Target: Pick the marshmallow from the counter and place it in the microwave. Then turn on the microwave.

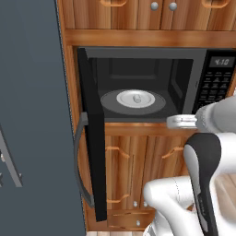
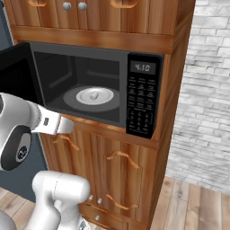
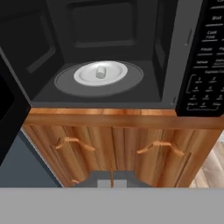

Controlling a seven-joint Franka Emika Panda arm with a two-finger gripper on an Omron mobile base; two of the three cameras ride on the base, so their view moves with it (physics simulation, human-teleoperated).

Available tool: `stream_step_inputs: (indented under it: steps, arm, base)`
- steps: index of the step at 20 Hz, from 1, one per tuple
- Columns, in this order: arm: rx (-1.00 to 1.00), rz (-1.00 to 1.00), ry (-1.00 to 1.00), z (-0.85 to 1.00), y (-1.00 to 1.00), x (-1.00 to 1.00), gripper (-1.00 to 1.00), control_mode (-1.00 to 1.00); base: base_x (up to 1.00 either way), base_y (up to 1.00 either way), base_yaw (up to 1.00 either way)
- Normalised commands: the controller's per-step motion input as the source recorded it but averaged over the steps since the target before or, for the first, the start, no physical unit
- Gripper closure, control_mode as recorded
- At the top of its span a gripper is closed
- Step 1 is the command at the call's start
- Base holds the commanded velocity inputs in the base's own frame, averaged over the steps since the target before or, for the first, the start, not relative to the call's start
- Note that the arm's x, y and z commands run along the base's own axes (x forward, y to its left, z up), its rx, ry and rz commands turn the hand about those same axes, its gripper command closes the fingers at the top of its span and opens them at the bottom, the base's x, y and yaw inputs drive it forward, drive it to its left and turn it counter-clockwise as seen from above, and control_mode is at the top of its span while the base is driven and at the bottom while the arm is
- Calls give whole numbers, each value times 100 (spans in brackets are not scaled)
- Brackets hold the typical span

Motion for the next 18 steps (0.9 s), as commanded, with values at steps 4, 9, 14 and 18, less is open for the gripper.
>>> stream_step_inputs:
  steps: [4, 9, 14, 18]
  arm:
    - [0, 1, -4, 0, 0, -67, 100, -100]
    - [0, 1, 0, 4, 0, -56, 100, -100]
    - [0, 0, 0, 16, 0, -51, 100, -100]
    - [0, 0, 0, 18, 0, -48, 100, -100]
  base:
    - [0, 0, 0]
    - [0, 0, 0]
    - [0, 0, 0]
    - [0, 0, 0]
